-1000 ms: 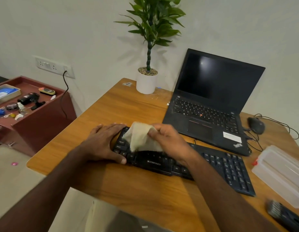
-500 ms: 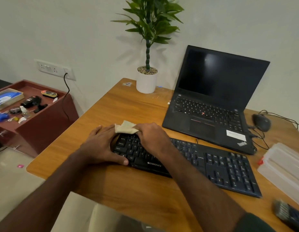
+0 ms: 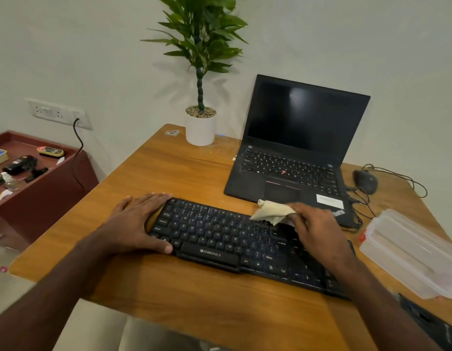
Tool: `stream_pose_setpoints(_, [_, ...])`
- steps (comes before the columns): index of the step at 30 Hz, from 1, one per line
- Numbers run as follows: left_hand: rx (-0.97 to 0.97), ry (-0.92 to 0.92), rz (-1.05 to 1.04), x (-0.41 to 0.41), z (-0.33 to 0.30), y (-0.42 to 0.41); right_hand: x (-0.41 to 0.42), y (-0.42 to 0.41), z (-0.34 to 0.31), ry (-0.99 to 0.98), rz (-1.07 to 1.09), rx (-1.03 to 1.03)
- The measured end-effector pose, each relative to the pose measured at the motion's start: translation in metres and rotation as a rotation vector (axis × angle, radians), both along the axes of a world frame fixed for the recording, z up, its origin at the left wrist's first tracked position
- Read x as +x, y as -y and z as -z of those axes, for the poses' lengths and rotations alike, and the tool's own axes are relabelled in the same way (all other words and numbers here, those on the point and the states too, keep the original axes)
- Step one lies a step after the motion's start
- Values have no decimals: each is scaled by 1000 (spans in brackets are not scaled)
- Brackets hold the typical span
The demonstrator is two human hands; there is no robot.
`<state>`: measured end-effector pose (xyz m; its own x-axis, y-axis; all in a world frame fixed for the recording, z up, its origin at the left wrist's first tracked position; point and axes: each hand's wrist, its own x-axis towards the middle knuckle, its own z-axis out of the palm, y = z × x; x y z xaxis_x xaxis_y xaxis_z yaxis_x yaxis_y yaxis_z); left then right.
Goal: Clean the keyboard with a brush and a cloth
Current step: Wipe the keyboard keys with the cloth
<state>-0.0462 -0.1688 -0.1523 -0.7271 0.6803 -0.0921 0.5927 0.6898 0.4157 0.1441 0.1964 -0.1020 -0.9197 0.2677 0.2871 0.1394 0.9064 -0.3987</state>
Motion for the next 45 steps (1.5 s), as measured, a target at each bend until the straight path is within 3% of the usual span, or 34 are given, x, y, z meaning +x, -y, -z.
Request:
stream_pose_setpoints(4, [-6, -4, 6, -1, 0, -1, 18, 20, 13, -151, 119, -94])
stream_pose_setpoints(9, [3, -30, -1, 2, 2, -2, 22, 38, 43, -101, 151, -47])
stream_pose_setpoints(18, [21, -158, 21, 39, 9, -26, 25, 16, 38, -89, 86, -29])
stream_pose_setpoints(29, [49, -170, -11, 39, 5, -30, 25, 19, 39, -94, 57, -10])
stream_pose_setpoints(37, [23, -189, 3, 39, 6, -31, 23, 13, 42, -66, 37, -99])
stream_pose_setpoints(45, [-4, -185, 42, 33, 10, -28, 21, 13, 28, -199, 158, -262])
